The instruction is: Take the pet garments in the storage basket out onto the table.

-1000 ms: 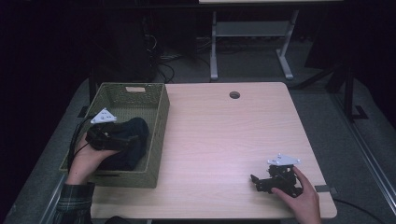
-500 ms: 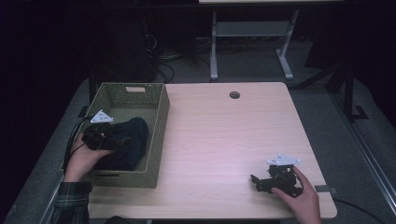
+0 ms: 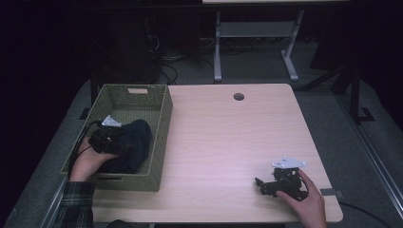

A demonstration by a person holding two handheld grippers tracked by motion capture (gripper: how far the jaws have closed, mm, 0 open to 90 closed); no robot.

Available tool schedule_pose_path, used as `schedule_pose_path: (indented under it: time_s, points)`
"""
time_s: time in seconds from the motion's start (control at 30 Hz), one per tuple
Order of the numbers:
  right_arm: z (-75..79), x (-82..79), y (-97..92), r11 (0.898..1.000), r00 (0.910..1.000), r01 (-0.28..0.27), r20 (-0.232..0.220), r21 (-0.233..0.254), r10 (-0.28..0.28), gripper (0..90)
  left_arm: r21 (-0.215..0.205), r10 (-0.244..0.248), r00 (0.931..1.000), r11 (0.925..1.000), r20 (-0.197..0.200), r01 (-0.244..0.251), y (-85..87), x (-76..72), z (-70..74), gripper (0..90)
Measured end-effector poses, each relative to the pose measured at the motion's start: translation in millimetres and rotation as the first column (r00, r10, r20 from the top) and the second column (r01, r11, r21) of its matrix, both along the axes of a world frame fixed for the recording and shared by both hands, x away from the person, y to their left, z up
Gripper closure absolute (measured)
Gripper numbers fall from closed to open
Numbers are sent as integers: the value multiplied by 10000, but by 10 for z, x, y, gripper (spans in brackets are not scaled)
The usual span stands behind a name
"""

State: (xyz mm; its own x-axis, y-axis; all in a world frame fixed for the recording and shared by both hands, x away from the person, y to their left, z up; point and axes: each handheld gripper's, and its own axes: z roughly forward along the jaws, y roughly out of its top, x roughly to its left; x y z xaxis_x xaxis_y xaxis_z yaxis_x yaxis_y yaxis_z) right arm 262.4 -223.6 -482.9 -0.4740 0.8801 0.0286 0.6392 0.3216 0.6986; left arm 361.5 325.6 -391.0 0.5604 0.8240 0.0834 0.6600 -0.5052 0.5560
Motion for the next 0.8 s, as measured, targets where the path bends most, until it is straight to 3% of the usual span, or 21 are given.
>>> schedule_pose_path:
  time_s: [0.4, 0.6, 0.8]
  points:
    - [0, 0, 0, 10000, 10000, 1, 0, 0, -1, 4, 253, 195, 9960, 9995, -874, -174, -20, 88, -167, 184]
    - [0, 0, 0, 10000, 10000, 0, 1, -2, 0, 4, 402, 208, 9895, 9991, -1429, -152, -37, 124, -219, 352]
    - [0, 0, 0, 10000, 10000, -2, 4, -2, 2, 4, 533, 310, 9830, 9983, -1811, -216, -73, 126, -217, 700]
